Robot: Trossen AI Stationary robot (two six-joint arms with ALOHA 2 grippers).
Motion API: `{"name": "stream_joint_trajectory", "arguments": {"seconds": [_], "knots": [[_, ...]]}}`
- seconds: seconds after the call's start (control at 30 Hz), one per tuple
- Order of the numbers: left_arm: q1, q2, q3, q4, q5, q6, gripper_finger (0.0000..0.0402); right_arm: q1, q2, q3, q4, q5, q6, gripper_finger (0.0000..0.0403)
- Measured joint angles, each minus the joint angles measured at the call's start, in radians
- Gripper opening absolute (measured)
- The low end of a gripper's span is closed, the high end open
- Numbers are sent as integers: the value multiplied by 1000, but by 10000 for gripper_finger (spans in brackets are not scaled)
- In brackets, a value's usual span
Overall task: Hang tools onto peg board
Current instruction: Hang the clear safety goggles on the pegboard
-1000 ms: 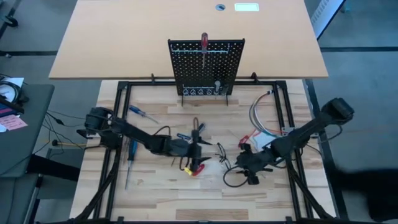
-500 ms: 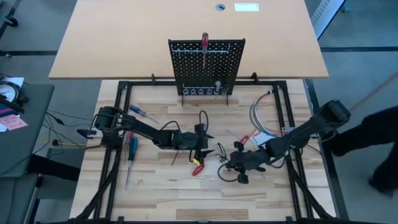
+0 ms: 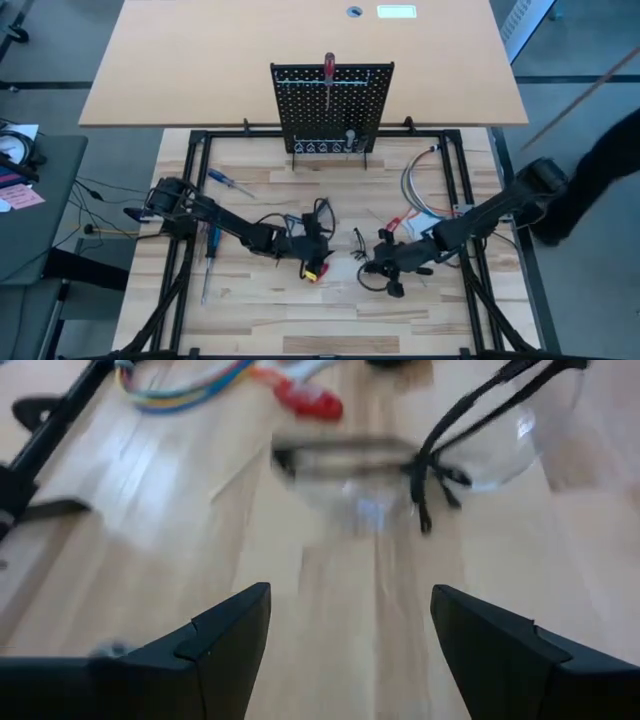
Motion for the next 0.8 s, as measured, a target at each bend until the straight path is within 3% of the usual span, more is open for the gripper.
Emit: {"name": "stream_joint_trajectory", "arguments": {"seconds": [0.17, 0.37, 0.47, 0.6, 0.8], "knots": [[-41, 0, 0, -92, -72, -74, 271, 22, -28, 0, 6, -6, 162, 65], [-70, 0, 0, -142, -160, -86, 271, 4, -28, 2, -74, -135, 307, 164], [-70, 0, 0, -147, -165, -85, 271, 9, -22, 51, -148, -149, 295, 203], [-67, 0, 0, -147, -168, -85, 271, 21, 21, 145, -330, -93, 294, 213], [-66, 0, 0, -152, -168, -93, 271, -17, 154, 280, -607, -28, 423, 201]]}}
